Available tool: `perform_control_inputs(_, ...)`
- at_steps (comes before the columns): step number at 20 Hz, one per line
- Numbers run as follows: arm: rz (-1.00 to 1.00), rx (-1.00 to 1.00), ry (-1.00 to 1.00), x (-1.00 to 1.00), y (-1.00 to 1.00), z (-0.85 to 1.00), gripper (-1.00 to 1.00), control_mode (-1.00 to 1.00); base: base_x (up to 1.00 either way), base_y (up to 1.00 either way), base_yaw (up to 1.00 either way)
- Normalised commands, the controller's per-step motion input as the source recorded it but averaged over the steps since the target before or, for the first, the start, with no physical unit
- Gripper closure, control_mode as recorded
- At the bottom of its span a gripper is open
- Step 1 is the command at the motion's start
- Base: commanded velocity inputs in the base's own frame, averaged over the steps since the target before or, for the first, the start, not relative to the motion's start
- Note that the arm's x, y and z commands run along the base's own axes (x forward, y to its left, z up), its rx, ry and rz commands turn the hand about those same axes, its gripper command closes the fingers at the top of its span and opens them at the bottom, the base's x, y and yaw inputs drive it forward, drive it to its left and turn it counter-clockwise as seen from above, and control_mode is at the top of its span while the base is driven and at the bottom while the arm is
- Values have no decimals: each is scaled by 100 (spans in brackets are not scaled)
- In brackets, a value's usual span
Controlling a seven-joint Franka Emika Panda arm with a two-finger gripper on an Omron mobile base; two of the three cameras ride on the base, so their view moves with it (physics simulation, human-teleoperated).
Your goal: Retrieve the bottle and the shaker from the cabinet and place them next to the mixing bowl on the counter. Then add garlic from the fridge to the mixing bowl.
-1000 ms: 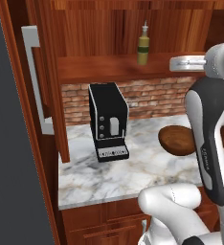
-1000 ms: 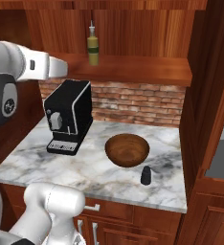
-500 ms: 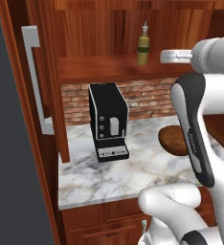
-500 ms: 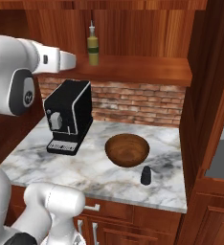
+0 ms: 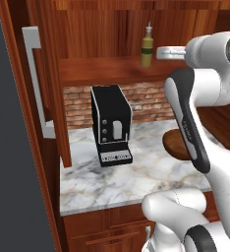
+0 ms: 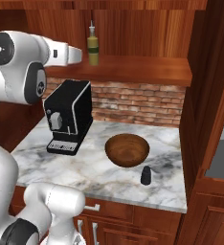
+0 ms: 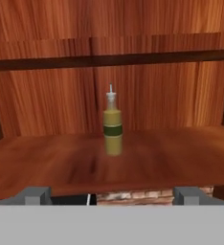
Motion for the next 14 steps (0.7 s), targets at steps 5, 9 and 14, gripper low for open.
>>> perform_control_inputs(5,0,0,0,25,0,0,-100,-100,0,0,0)
perform_control_inputs(9,0,0,0,26,0,-6,-100,-100,0,0,0)
perform_control_inputs(14,0,0,-1,31,-1,-9,-100,-100,0,0,0)
